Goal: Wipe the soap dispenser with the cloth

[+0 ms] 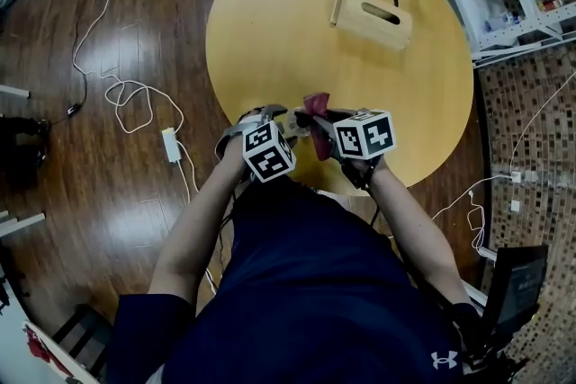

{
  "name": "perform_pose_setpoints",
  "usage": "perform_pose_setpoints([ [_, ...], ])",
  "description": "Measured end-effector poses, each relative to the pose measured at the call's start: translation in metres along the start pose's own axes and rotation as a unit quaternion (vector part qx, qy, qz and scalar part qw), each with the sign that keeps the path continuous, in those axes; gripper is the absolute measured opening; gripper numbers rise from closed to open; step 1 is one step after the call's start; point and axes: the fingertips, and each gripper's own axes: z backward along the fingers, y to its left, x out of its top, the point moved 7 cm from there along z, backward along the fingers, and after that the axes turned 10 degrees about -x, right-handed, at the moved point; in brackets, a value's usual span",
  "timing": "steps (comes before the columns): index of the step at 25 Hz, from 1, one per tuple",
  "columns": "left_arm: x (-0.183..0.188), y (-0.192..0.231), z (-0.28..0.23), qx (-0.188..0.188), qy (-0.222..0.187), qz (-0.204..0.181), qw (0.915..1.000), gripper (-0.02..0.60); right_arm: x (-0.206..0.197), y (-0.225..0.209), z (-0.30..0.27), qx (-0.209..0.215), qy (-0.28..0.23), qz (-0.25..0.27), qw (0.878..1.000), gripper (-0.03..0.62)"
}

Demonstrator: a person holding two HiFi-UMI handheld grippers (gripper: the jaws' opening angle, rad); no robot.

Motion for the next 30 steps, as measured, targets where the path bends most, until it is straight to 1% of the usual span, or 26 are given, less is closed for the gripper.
perform_pose_setpoints([
  [1,-0.002,0.002,0.001,0.006,0.001,0.009,0.9999,0.292,-0.004,0.002,0.002,0.002,0.0,-0.003,1.0,0.083],
  [3,-0.004,0.0,0.004,0.02,-0.001,0.021,0.9996,0.295,-0.014,0.005,0.006,0.006,0.004,-0.011,1.0,0.083],
  [4,-0.004,-0.003,0.005,0.024,-0.004,0.022,0.9995,0.289,-0.019,0.006,0.008,0.009,0.007,-0.013,1.0,0.083],
  [7,0.005,-0.017,0.003,0.02,-0.015,0.016,0.9995,0.291,-0.029,0.012,0.011,0.016,0.019,-0.009,1.0,0.083],
  [8,0.008,-0.02,0.001,0.024,-0.011,0.01,0.9996,0.313,-0.029,0.012,0.012,0.016,0.023,-0.005,1.0,0.083],
  [11,0.008,-0.018,-0.001,0.035,0.008,-0.018,0.9992,0.29,-0.018,0.007,0.01,0.004,0.018,0.004,1.0,0.084],
  [14,0.009,-0.014,-0.001,0.019,0.015,-0.05,0.9985,0.279,0.0,0.001,0.003,-0.011,-0.004,0.004,1.0,0.084],
  [17,0.01,-0.01,-0.002,0.0,0.01,-0.082,0.9966,0.284,0.003,0.001,-0.001,-0.014,-0.011,0.019,1.0,0.086],
  [18,0.008,-0.009,-0.001,-0.004,0.009,-0.086,0.9962,0.285,0.001,0.003,0.0,-0.013,-0.012,0.022,1.0,0.084],
  [19,0.006,-0.008,0.0,-0.008,0.007,-0.082,0.9966,0.285,-0.002,0.004,0.001,-0.01,-0.011,0.022,1.0,0.084],
  [20,0.003,-0.008,0.001,-0.012,0.006,-0.066,0.9978,0.284,-0.006,0.006,0.002,-0.005,-0.011,0.019,1.0,0.084],
  [21,0.0,-0.007,0.002,-0.017,0.001,-0.034,0.9993,0.284,-0.009,0.006,0.003,-0.001,-0.01,0.015,1.0,0.084],
  [22,-0.003,-0.005,0.003,-0.023,-0.009,0.011,0.9996,0.279,-0.011,0.006,0.004,0.003,-0.01,0.01,1.0,0.084],
  [23,-0.006,-0.004,0.005,-0.029,-0.024,0.065,0.9972,0.273,-0.013,0.005,0.005,0.006,-0.011,0.003,1.0,0.084],
  [24,-0.009,-0.004,0.008,-0.032,-0.044,0.116,0.9918,0.264,-0.015,0.005,0.007,0.01,-0.014,-0.006,1.0,0.084],
  [25,-0.012,-0.006,0.014,-0.03,-0.064,0.156,0.9851,0.253,-0.016,0.005,0.008,0.014,-0.017,-0.016,1.0,0.084],
  [26,-0.015,-0.008,0.021,-0.023,-0.082,0.183,0.9794,0.242,-0.018,0.005,0.009,0.017,-0.022,-0.026,0.999,0.084],
  [27,-0.016,-0.01,0.03,-0.012,-0.096,0.197,0.9756,0.238,-0.02,0.005,0.01,0.018,-0.029,-0.036,0.999,0.084],
  [28,-0.015,-0.013,0.037,0.0,-0.107,0.198,0.9743,0.236,-0.024,0.004,0.012,0.017,-0.037,-0.047,0.998,0.086],
  [30,-0.007,-0.019,0.045,0.026,-0.121,0.175,0.9768,0.238,-0.033,-0.004,0.015,0.01,-0.046,-0.07,0.996,0.086],
])
